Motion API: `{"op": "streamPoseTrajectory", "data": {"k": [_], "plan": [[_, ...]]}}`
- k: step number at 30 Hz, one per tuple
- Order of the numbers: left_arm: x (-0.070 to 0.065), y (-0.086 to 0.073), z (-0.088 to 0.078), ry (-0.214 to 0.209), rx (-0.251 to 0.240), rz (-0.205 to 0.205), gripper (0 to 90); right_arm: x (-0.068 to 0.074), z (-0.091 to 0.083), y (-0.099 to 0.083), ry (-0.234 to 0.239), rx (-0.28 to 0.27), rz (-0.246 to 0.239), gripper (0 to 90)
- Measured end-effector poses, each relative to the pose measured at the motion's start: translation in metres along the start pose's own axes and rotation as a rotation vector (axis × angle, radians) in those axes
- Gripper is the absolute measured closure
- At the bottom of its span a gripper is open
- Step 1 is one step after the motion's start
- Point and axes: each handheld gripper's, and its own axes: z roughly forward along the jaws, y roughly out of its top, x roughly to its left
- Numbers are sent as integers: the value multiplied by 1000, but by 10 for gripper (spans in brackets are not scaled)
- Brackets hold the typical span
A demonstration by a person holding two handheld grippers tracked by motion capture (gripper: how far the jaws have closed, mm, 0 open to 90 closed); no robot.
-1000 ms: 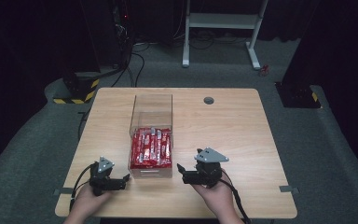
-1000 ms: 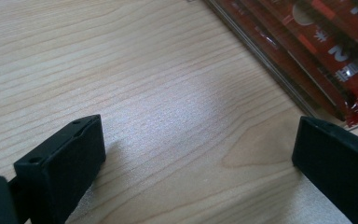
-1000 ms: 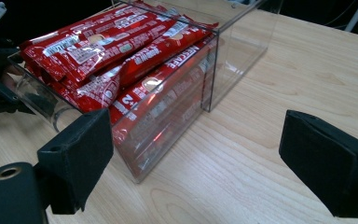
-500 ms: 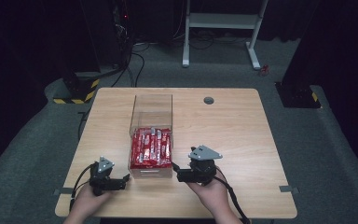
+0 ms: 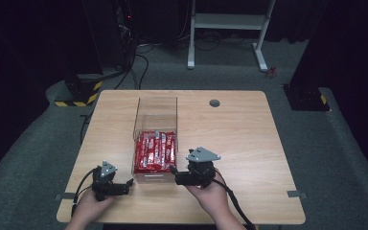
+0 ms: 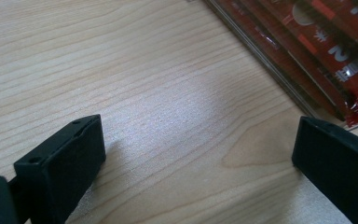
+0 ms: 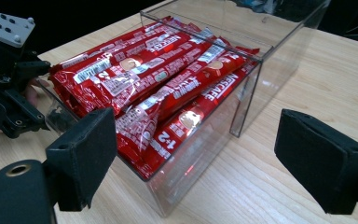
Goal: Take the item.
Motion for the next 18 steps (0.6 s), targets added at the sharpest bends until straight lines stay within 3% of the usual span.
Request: {"op": "streamPoseTrajectory", "data": {"k": [18], "plan": [[0,0,0,0,0,0,28,10,16,11,32,5,-8,151]]}}
